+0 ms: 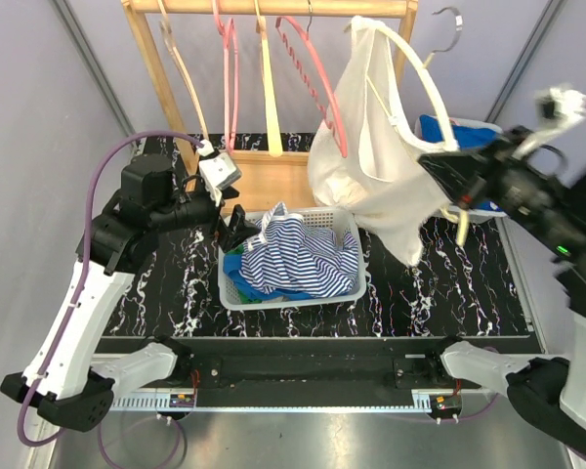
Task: Remove the tank top from the hanger
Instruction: Pick up the hanger from the clothesline.
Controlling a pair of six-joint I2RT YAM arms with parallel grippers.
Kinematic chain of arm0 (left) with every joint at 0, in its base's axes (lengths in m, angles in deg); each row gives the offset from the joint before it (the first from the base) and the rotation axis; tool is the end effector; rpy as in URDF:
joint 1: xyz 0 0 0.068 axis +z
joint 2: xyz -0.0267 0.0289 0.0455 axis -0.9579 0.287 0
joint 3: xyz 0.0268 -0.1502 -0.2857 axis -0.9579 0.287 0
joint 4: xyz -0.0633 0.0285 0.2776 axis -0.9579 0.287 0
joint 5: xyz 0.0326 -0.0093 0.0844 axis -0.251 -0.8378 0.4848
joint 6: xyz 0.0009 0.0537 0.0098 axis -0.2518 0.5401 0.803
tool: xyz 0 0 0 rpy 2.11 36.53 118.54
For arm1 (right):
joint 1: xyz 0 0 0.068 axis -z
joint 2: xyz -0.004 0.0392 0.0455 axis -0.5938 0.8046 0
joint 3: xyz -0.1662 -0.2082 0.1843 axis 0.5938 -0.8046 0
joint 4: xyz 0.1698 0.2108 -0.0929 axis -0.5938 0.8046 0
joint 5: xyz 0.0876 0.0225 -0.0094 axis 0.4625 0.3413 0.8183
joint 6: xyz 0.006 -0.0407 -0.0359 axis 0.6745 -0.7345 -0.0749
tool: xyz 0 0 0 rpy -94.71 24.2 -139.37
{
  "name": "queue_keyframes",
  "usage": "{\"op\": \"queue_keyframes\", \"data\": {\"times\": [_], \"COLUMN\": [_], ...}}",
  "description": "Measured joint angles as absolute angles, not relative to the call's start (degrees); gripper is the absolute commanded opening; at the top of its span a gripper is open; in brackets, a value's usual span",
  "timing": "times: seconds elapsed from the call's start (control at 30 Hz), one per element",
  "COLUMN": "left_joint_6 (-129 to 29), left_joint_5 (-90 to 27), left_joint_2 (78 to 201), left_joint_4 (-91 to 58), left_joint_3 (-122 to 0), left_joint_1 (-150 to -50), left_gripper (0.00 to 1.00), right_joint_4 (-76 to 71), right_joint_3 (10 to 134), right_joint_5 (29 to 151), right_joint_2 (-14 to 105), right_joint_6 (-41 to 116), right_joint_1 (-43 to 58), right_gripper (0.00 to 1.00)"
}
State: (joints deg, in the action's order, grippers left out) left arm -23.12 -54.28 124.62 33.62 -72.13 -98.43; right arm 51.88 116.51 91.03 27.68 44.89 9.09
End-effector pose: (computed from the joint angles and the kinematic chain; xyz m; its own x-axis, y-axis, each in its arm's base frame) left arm 0.1583 -0.0949 0.5050 -0.1636 0.3264 -0.9310 0.8590 0.5112 0.0283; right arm 0.0741 0.0444 0.6597 -0.1138 0.2109 -0.9709 -0.5752 0.7828 0.2374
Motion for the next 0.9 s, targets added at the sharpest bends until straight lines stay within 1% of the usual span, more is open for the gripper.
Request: {"op": "queue_keyframes", "data": {"times": [0.07,0.13,0.27,0.4,0.53,0.77,0.9], "left_joint_6": [-22.7,-22.1,-21.4,-21.4,-21.3,-20.7,-20.2], "left_joint_5": [-55.2,-56.3,-58.4,-61.0,-62.3,-63.1,-63.1], "left_joint_2": [125.1,125.4,125.3,125.2,123.9,121.1,120.5], "left_joint_4": [34.2,35.1,37.2,38.8,39.1,41.5,42.1], "left_joint_3": [-73.1,-74.1,-75.8,-79.3,-80.8,-81.8,-82.9], "left_joint_1": [-98.4,-98.4,-97.9,-96.8,-96.3,-95.6,-94.6], "left_gripper": [0.99,0.99,0.99,0.99,0.99,0.99,0.99], "right_joint_4": [54.0,54.9,55.4,51.9,49.0,41.3,38.1], "right_joint_3": [122.2,125.3,129.4,131.3,135.7,141.1,148.0], "right_joint_5": [94.8,98.3,104.5,110.4,115.7,126.5,130.1], "right_joint_2": [26.6,25.1,22.1,22.0,26.4,37.4,45.2], "right_joint_6": [45.1,45.1,45.0,45.4,47.1,52.7,55.5], "right_joint_1": [9.0,9.0,9.0,8.9,8.9,8.9,8.9], "right_gripper": [0.0,0.0,0.0,0.0,0.0,0.0,0.0]}}
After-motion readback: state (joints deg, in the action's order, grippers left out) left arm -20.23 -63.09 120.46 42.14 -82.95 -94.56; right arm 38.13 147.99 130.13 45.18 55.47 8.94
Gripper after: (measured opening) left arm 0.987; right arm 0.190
